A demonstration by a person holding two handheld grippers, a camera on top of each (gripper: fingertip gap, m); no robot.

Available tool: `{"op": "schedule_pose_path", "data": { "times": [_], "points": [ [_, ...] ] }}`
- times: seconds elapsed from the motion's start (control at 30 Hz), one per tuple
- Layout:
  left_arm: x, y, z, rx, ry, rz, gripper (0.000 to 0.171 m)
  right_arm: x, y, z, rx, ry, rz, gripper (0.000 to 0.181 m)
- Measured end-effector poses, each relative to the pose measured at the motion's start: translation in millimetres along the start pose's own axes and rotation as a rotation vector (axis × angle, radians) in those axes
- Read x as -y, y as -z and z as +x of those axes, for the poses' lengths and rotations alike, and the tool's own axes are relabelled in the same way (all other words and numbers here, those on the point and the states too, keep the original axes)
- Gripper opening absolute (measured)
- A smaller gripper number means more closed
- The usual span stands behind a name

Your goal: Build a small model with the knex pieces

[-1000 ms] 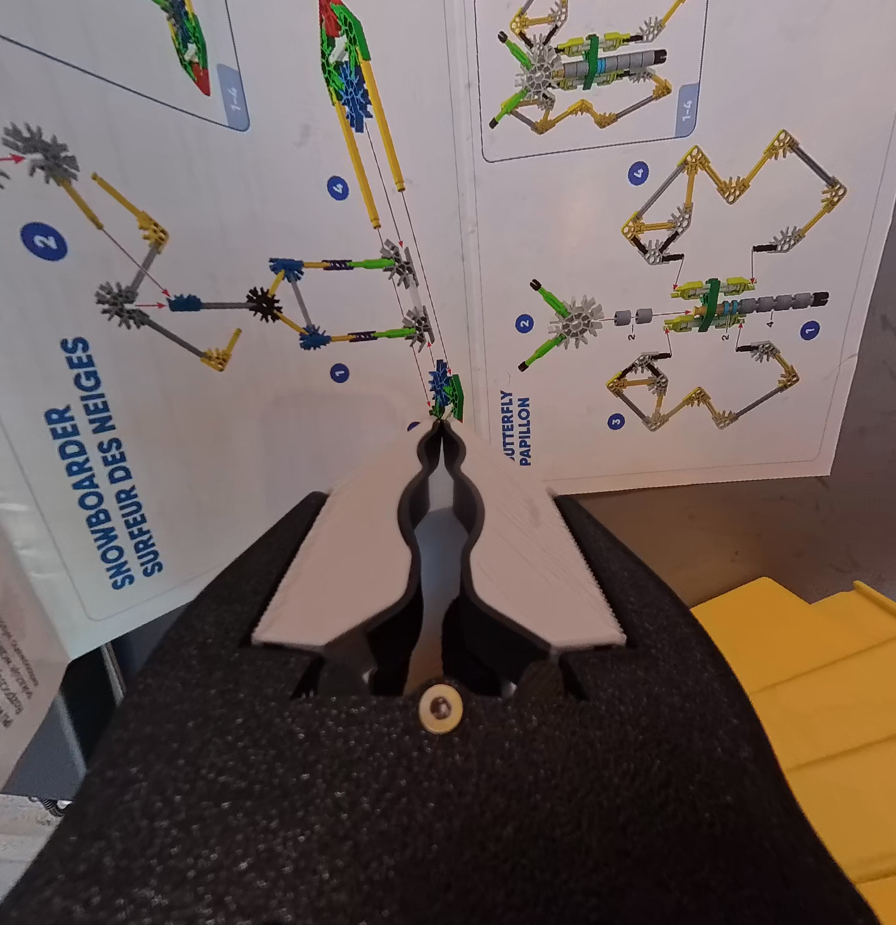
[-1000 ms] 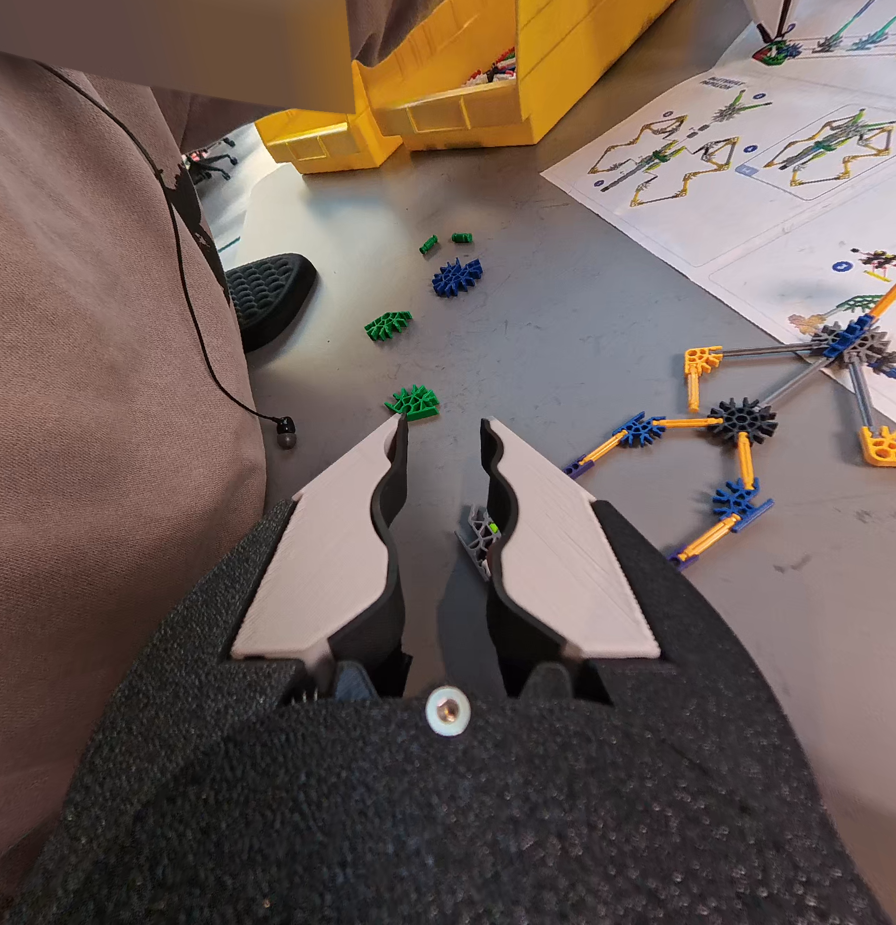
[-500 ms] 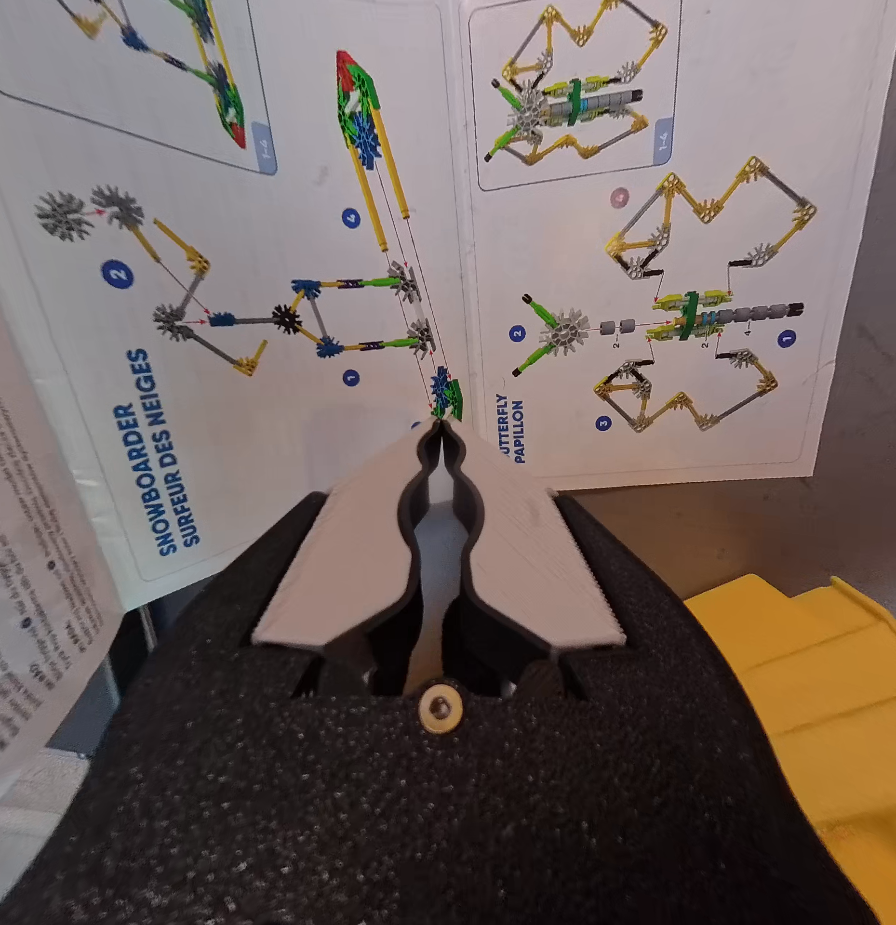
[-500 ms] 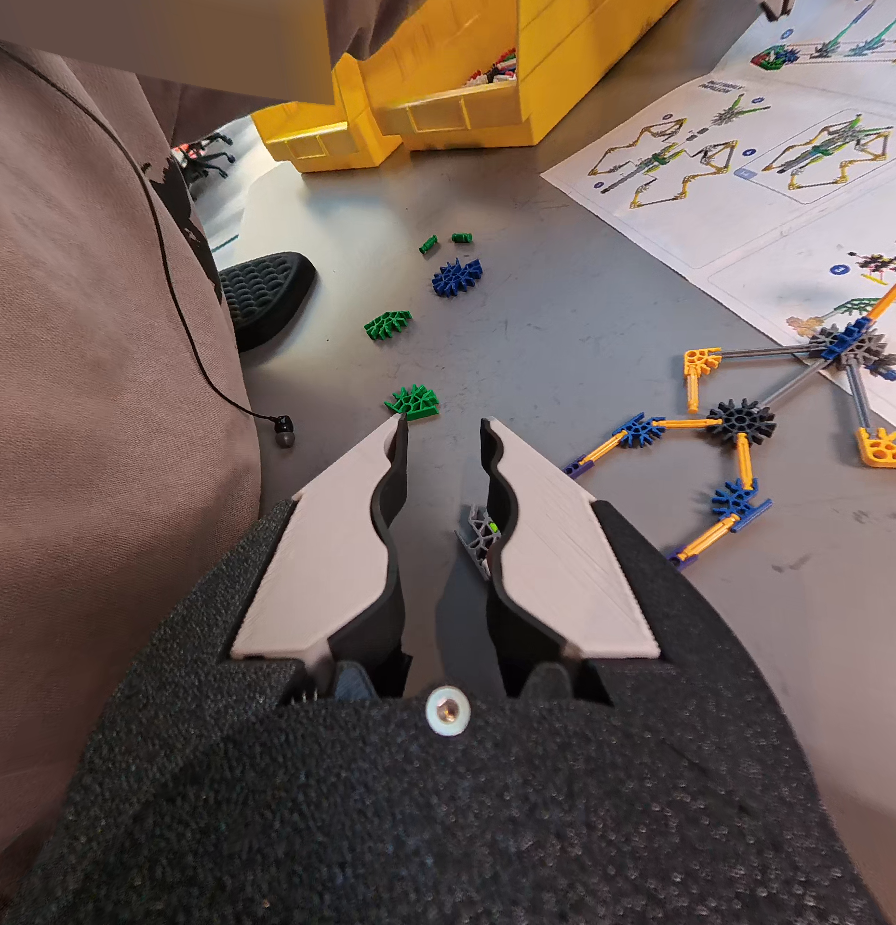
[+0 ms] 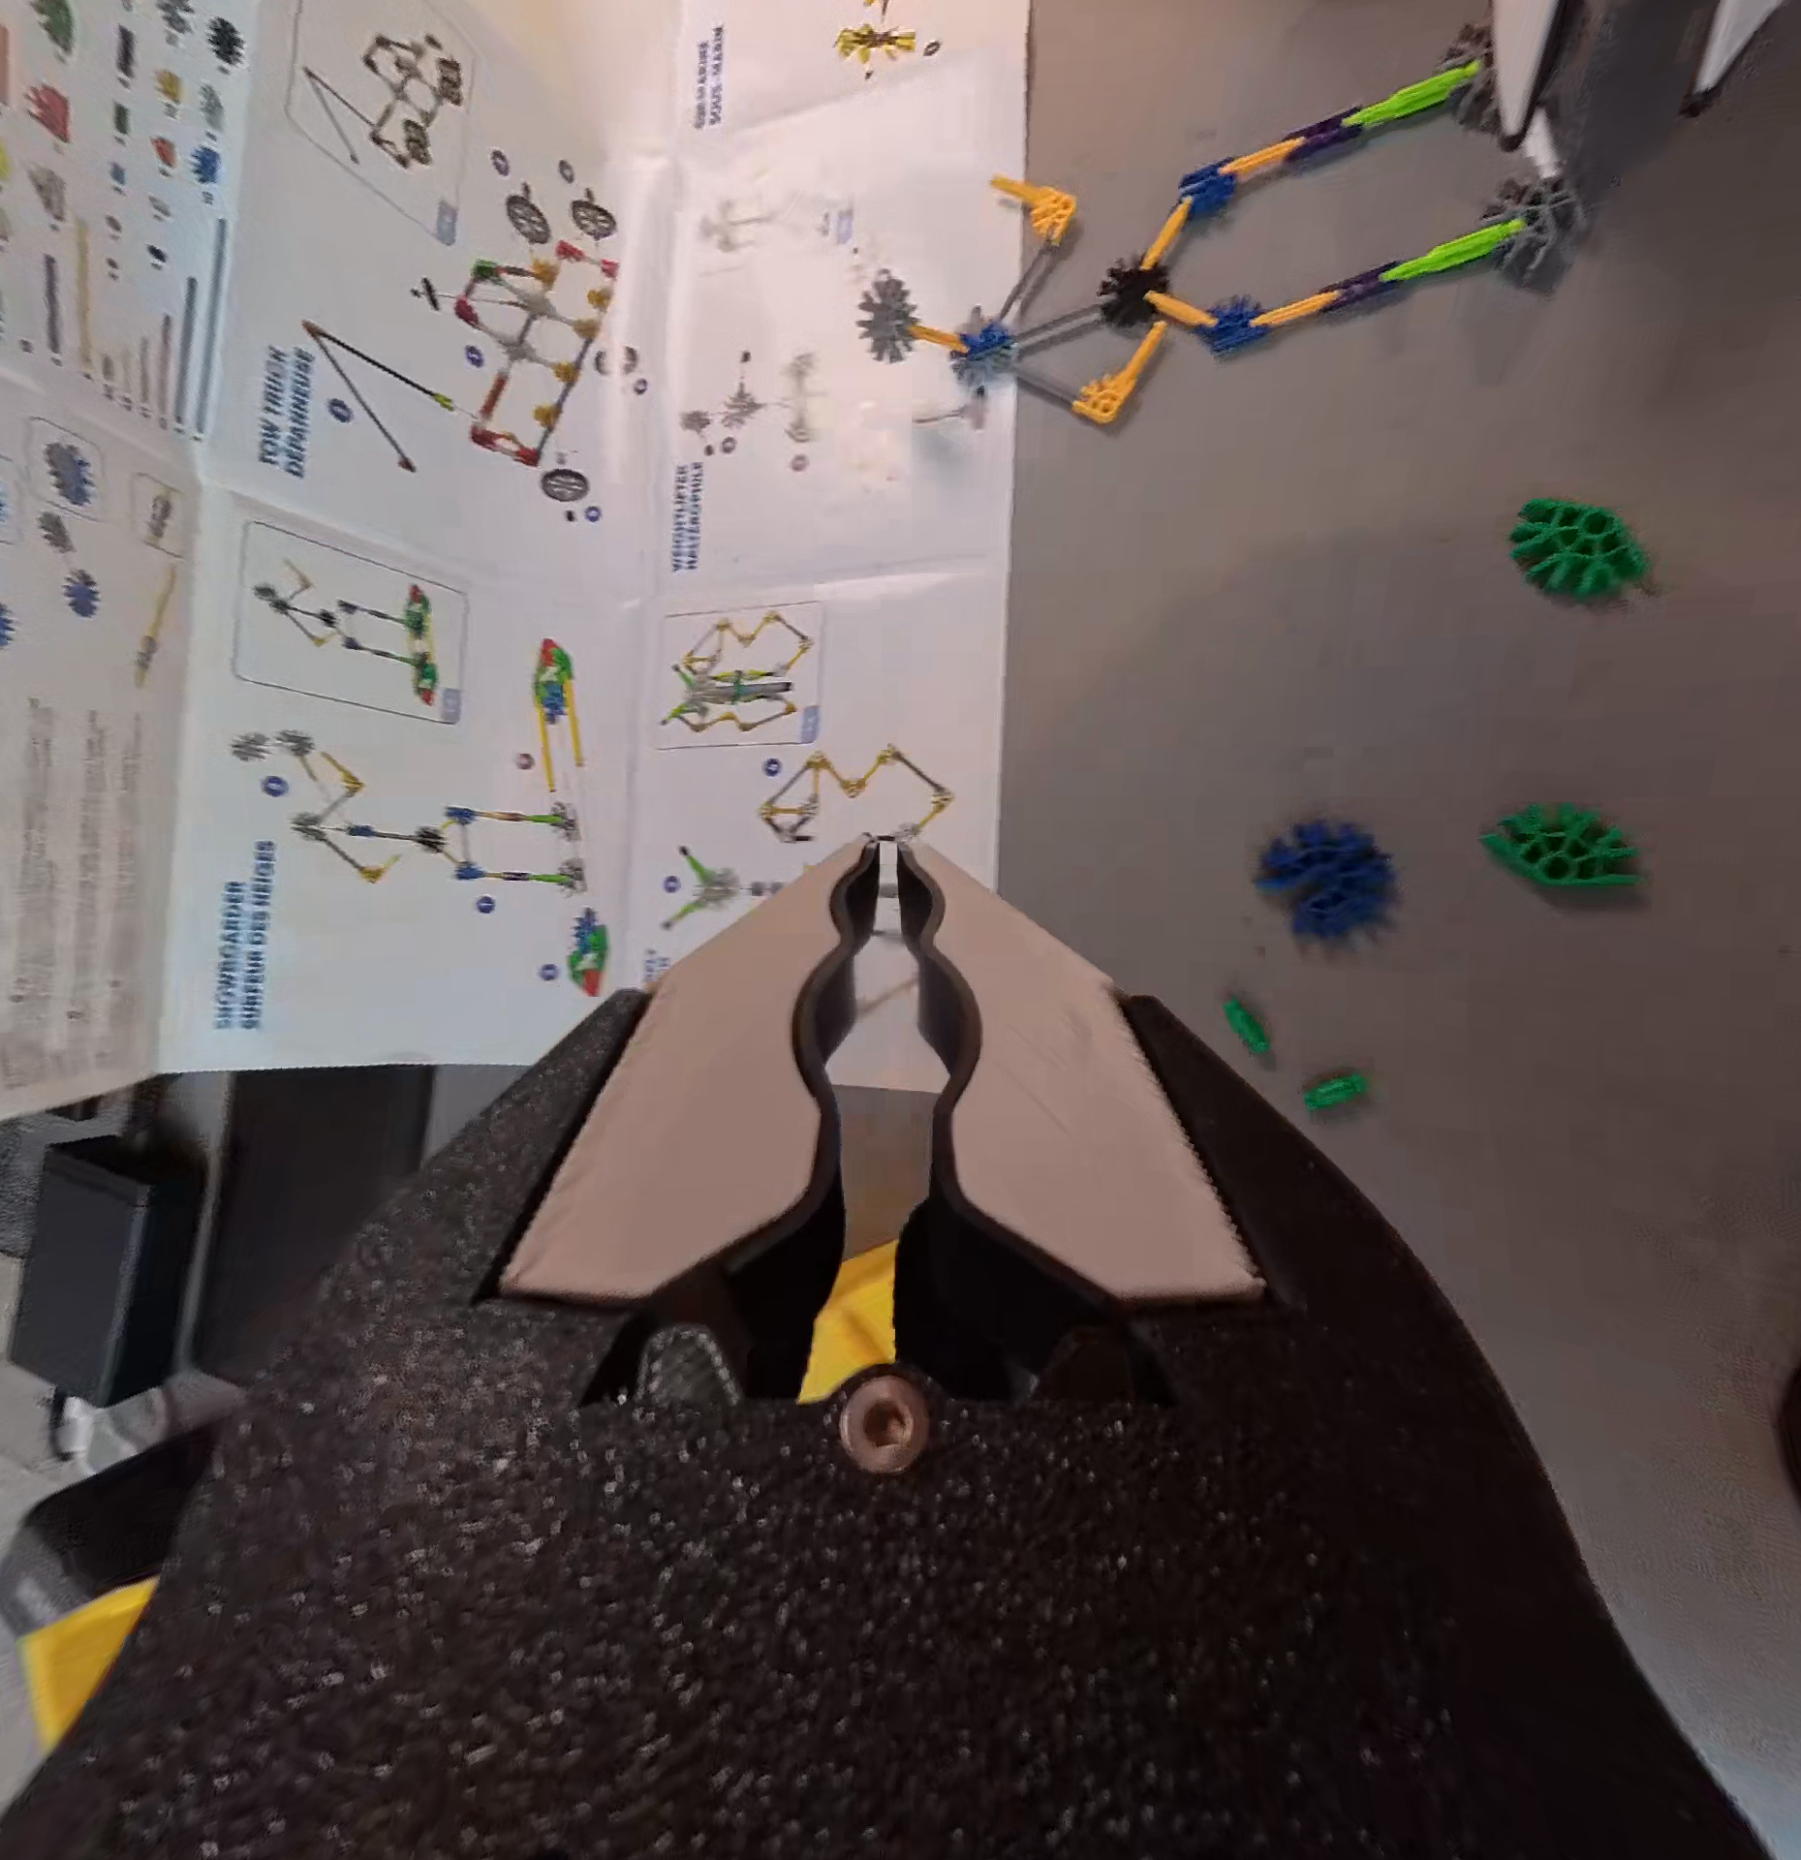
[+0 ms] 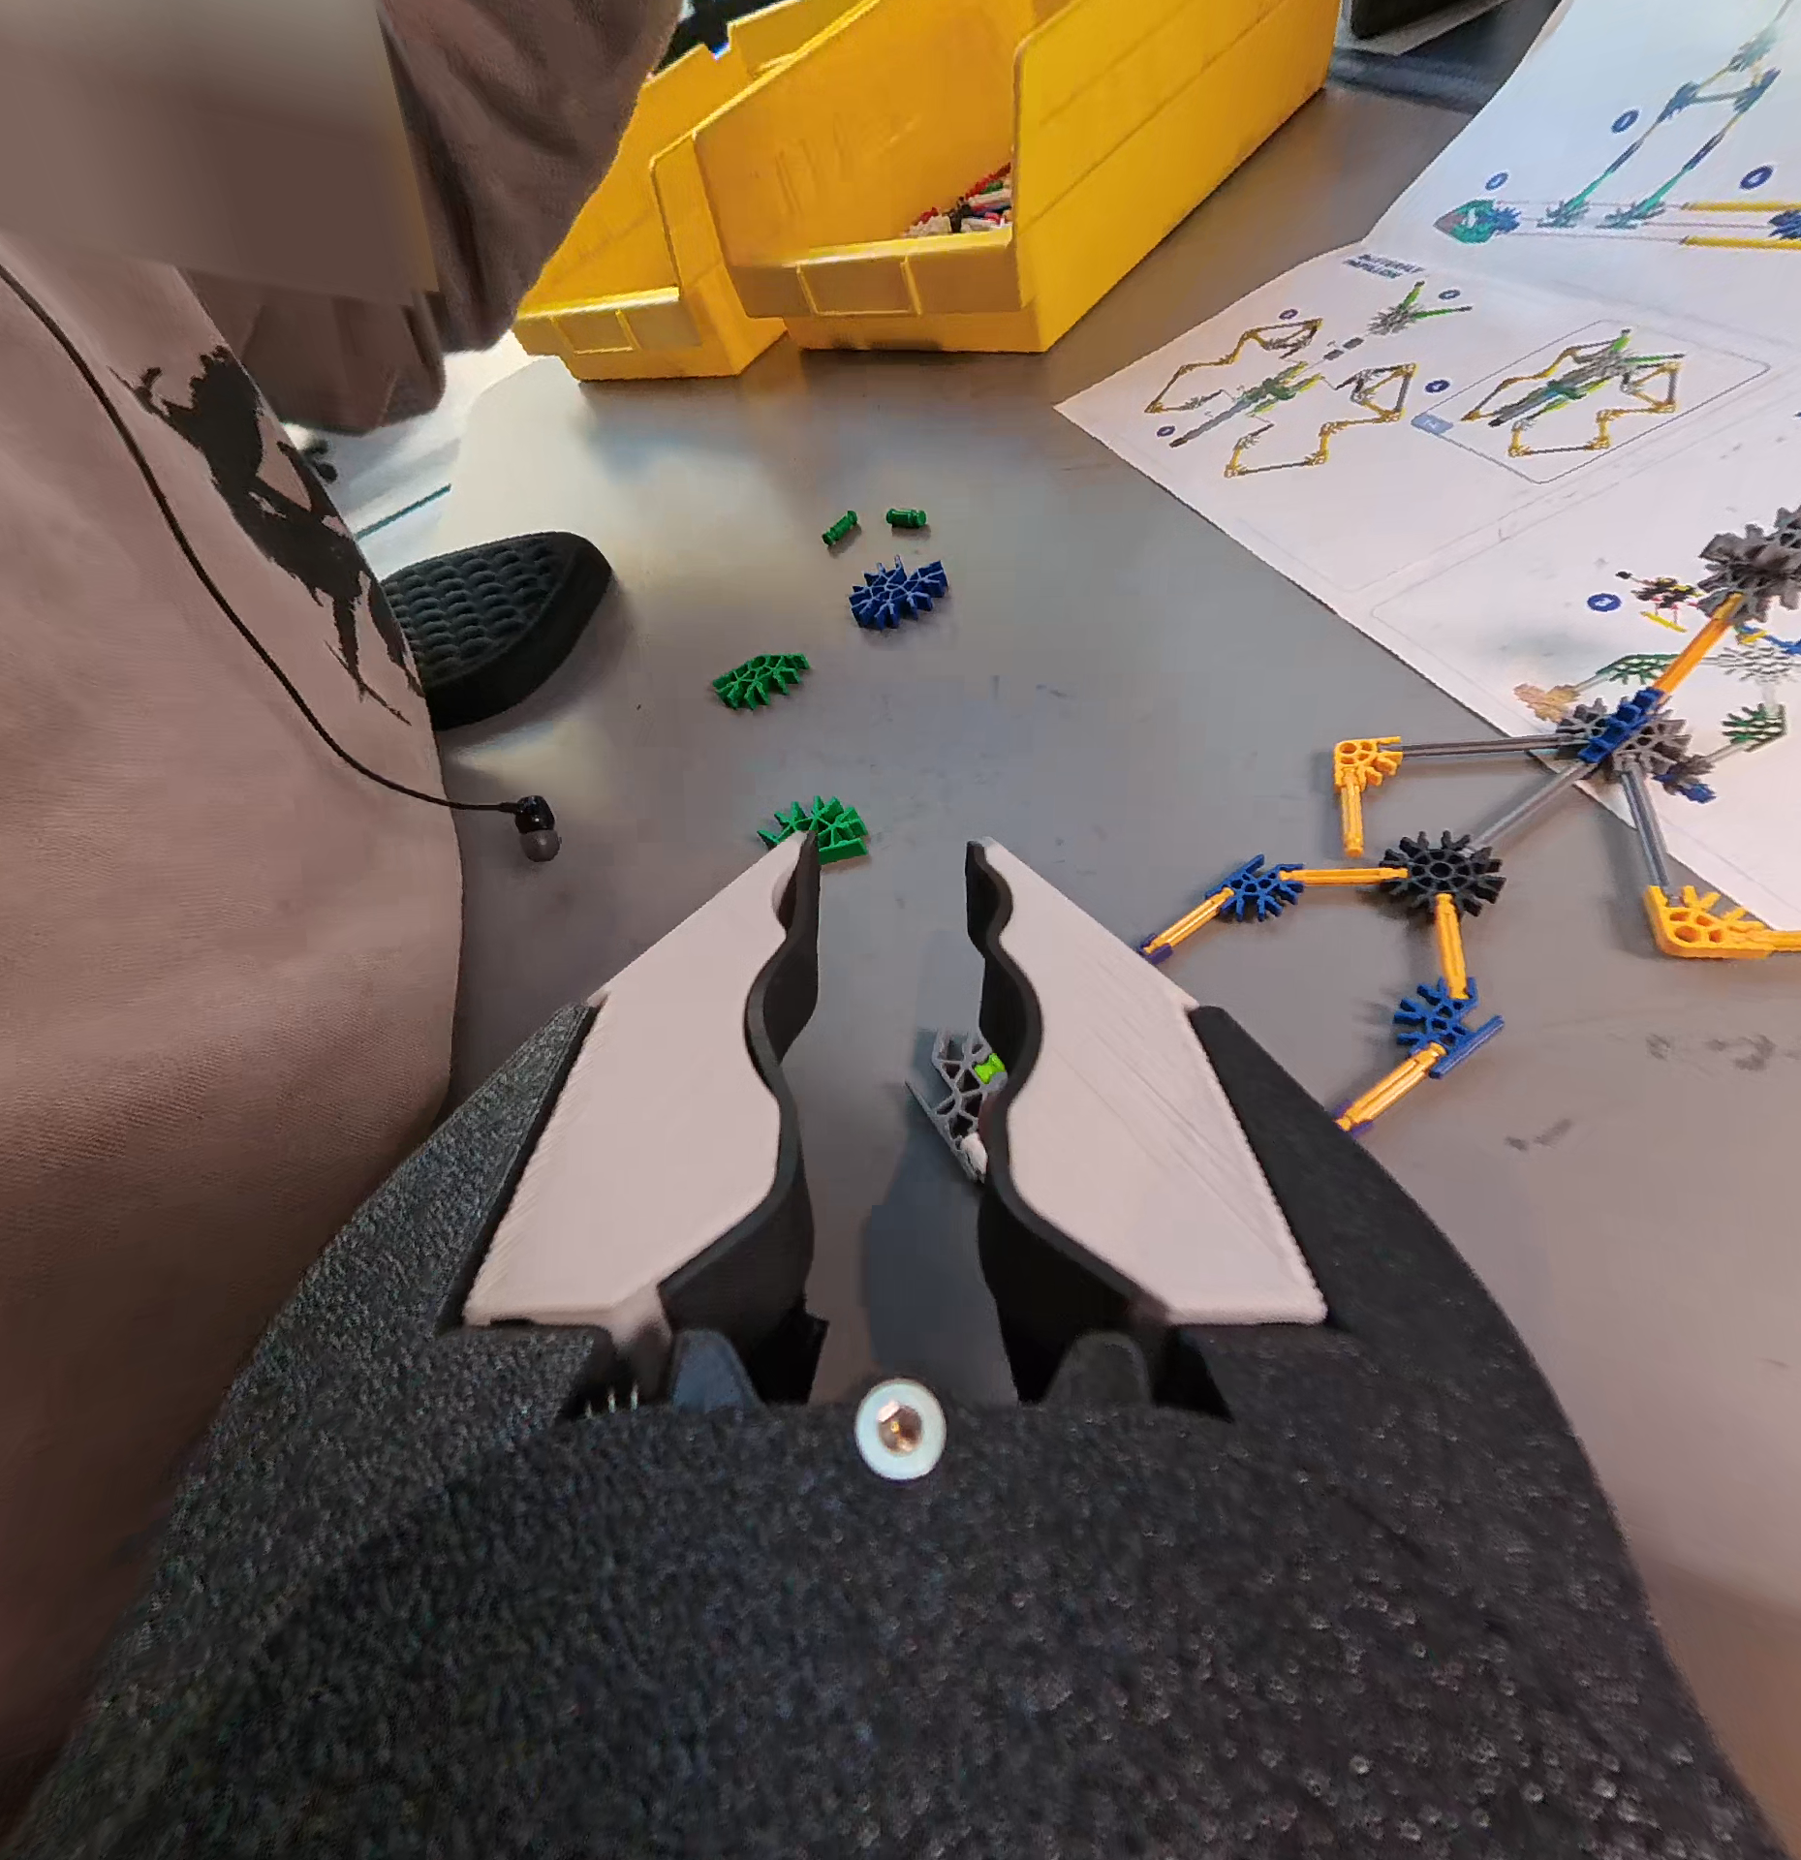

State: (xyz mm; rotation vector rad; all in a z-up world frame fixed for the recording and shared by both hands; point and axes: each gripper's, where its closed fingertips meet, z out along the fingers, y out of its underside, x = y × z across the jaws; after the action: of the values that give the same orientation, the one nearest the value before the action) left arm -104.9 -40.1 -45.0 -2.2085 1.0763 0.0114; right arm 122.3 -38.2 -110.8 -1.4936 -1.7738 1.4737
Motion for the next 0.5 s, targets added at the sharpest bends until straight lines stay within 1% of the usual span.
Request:
{"op": "schedule_pose_path", "data": {
  "times": [0.1,0.2,0.27,0.33,0.5],
  "points": [
    [-21,-7,54,-0.020,0.116,0.013,0.007,2,0,-2,-0.010,0.018,0.011,0.028],
    [-51,-22,92,-0.007,0.262,-0.011,0.010,3,-2,-6,-0.014,0.040,0.006,0.028],
    [-66,-30,104,0.035,0.336,-0.021,0.011,3,-4,-9,-0.015,0.055,0.001,0.028],
    [-78,-35,109,0.079,0.388,-0.039,0.012,3,-5,-11,-0.018,0.070,-0.007,0.028],
    [-90,-46,114,0.108,0.423,-0.080,0.012,4,-5,-12,-0.048,0.104,-0.013,0.027]
  ]
}}
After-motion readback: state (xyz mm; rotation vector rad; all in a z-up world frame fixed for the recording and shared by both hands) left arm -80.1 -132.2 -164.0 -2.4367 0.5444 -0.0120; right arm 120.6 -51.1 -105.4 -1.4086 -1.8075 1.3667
